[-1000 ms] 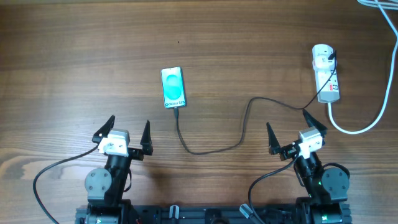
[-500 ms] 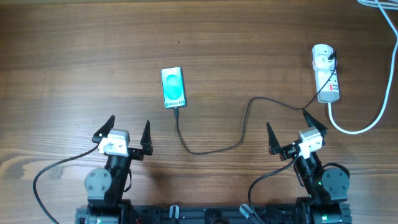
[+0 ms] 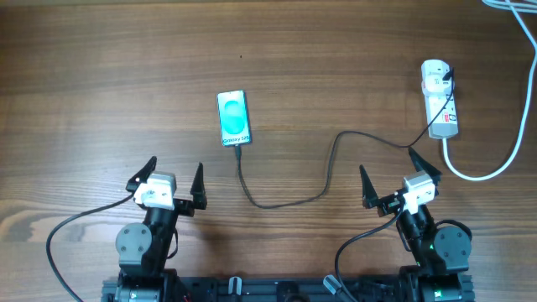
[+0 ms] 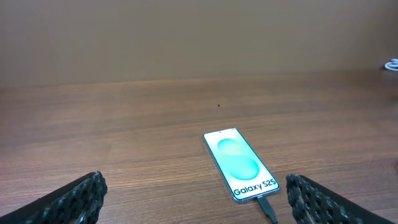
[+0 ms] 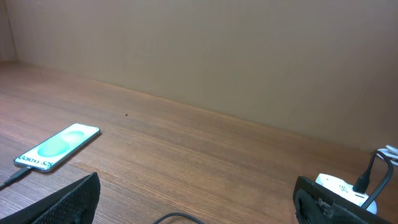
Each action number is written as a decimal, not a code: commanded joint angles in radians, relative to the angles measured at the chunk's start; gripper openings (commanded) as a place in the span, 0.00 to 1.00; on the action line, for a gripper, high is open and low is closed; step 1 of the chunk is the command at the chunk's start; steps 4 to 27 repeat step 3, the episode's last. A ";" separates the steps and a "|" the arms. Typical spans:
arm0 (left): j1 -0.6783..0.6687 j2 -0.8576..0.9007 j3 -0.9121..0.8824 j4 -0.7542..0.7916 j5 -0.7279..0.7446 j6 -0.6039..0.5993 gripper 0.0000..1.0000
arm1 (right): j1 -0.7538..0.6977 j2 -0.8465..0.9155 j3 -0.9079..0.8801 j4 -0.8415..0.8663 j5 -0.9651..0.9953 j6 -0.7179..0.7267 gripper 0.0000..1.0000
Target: Plug charger to phone and switch on socket
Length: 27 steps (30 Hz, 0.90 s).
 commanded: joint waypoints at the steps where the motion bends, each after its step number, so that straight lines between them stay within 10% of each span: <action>1: 0.002 0.005 -0.006 -0.003 -0.013 -0.011 1.00 | 0.005 -0.009 -0.002 0.004 0.013 0.012 1.00; 27: 0.002 0.005 -0.006 -0.003 -0.013 -0.011 1.00 | 0.005 -0.009 -0.002 0.004 0.013 0.012 1.00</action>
